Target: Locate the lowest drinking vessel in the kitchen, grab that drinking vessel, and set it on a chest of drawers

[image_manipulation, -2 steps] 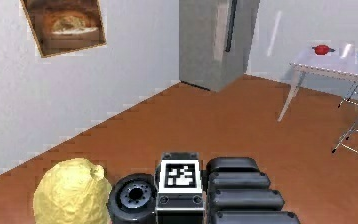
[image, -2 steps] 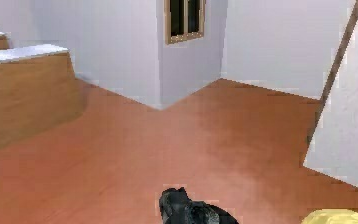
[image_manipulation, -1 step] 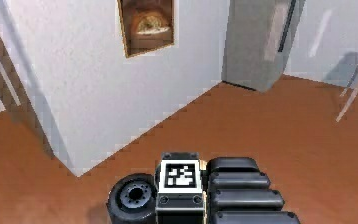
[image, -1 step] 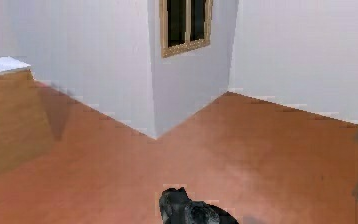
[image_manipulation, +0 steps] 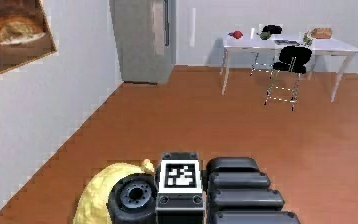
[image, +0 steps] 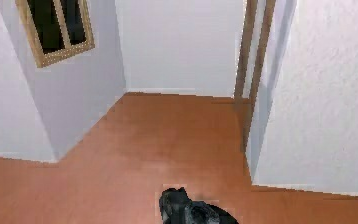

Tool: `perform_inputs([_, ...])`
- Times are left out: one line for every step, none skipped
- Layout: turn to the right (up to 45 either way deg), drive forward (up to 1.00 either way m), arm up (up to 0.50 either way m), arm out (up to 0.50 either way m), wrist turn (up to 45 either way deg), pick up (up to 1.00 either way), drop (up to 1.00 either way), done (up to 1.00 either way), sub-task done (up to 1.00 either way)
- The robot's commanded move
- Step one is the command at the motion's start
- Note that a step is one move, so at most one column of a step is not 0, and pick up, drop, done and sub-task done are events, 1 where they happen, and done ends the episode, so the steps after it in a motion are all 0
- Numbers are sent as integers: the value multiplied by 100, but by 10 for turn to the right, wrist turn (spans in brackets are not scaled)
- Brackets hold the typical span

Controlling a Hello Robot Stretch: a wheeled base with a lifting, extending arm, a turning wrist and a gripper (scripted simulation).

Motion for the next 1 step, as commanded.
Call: perform_inputs([0,100,0,0,0,0,0,0,0])
